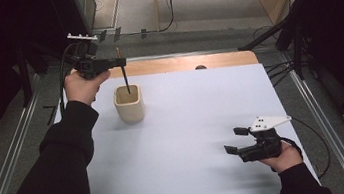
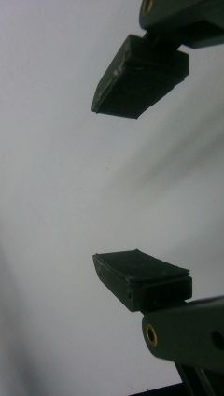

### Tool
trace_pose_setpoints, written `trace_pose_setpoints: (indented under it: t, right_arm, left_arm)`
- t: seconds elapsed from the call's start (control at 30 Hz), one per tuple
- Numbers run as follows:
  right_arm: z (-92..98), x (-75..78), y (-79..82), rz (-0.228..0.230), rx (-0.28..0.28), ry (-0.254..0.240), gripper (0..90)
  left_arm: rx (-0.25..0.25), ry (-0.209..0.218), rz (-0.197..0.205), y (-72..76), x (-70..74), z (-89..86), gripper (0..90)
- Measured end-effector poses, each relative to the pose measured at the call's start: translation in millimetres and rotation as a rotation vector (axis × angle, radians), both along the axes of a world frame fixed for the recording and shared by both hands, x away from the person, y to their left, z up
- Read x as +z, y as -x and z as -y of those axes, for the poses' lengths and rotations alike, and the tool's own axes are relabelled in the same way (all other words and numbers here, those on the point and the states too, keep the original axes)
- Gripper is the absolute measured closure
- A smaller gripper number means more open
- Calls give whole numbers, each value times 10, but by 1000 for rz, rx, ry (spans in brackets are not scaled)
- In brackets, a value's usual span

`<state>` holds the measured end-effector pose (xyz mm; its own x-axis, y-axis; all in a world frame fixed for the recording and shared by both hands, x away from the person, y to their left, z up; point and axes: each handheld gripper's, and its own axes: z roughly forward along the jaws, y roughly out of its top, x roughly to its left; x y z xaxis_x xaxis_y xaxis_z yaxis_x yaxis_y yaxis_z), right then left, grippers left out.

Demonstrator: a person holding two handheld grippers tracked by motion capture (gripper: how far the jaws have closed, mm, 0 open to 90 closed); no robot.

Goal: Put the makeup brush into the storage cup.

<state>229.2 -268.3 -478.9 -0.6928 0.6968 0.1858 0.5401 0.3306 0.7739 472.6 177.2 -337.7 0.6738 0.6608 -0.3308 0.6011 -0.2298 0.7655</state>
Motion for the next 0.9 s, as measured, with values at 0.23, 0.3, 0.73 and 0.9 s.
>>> trace_pose_setpoints:
  t: [0.23,0.3,0.73,0.9]
  right_arm:
    - [-9,-2,1,-2,4,5,244]
    - [-12,-3,1,-2,3,6,244]
    - [-31,-8,2,-2,9,13,244]
    - [-32,-7,1,-3,9,15,244]
  left_arm:
    - [-25,-34,11,27,-126,-1,834]
    - [-23,-30,1,33,-171,-9,834]
    - [-26,-31,-35,71,-392,-31,834]
    - [-29,-23,-46,87,-445,-37,834]
